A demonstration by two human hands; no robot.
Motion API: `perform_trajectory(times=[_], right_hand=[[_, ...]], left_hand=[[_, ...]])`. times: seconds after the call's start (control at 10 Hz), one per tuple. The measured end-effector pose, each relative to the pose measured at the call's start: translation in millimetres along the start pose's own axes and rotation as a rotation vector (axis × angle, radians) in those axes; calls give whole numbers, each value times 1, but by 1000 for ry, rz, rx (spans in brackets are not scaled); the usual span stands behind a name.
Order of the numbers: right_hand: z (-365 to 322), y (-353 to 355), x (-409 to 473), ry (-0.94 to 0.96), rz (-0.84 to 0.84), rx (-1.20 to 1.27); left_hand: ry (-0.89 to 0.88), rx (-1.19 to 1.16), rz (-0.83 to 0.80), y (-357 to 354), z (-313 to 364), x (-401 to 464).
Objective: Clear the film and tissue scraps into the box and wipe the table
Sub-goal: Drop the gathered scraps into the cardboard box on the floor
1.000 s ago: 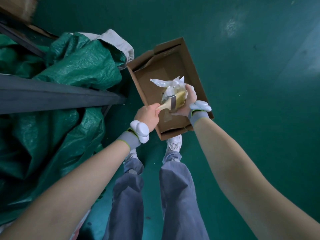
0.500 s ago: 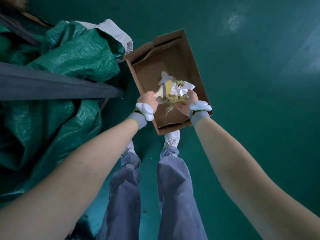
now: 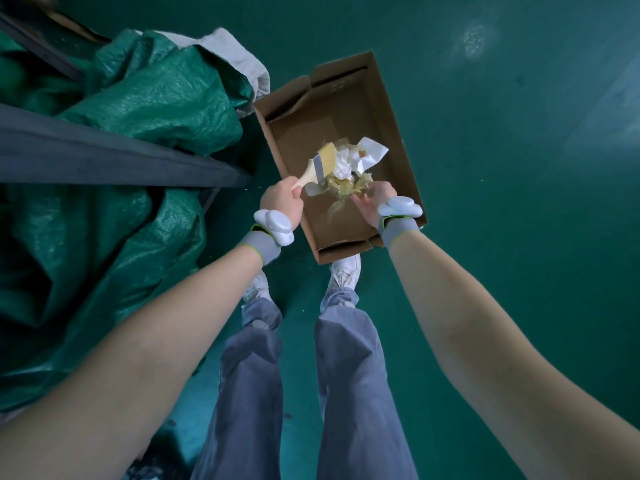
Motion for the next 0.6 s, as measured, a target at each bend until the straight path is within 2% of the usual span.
perform_trajectory(times=[0.1,0.3,0.4,0.6], right_hand=[[-10,-15,-12,-115,-168,268],[-17,-10,-29,-13,-90,146],[-15,-9,-37,-22,-111,137],[-16,13,-100,-3,-42,-15]], left_hand=[[16,-12,-21,0,-10,1],[68,-17,-55,2,-9,-4],[98,-26,-73,7,-7,-9],[151,-48,-72,50,2,-61]])
Point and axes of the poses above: each hand's wrist, its own x-axis towards the middle knuckle, its own y-axis out of the back of the hand, z = x × y, the point moved 4 cm from there along x, towards the middle knuckle, and after that the axes turned 1 degree about z, right-handed, at the moved point
